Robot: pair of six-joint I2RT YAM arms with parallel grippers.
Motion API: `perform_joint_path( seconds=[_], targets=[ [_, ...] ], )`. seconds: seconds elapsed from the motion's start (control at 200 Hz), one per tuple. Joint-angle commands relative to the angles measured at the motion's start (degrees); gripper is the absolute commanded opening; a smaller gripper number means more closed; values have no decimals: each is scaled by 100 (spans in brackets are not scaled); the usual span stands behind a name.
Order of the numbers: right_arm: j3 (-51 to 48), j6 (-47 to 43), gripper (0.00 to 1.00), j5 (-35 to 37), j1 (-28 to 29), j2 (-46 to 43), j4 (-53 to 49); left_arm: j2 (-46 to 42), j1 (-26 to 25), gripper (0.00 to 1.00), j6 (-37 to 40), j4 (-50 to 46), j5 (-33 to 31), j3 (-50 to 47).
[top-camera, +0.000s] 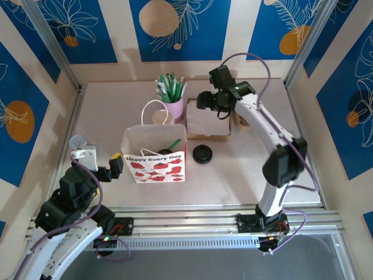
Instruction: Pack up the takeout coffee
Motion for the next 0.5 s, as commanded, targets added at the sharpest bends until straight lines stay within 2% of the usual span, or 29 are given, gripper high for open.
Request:
perform_joint_path(
  seconds=[0.0, 0.115, 0.215, 0.495],
  targets=[
    [479, 258, 70, -30, -93, 740, -140, -58, -66, 100, 76, 174, 2, -71],
    [1112, 214, 69, 348, -45, 1603, -400, -67, -68, 100, 79, 191, 13, -80],
    [1677, 178, 69, 392, -39, 2292, -655, -76, -65, 100, 87, 194, 12, -90],
    [2537, 25, 64, 510, -19, 3385, -1011, -76, -68, 100, 109, 225, 14, -124]
  ],
)
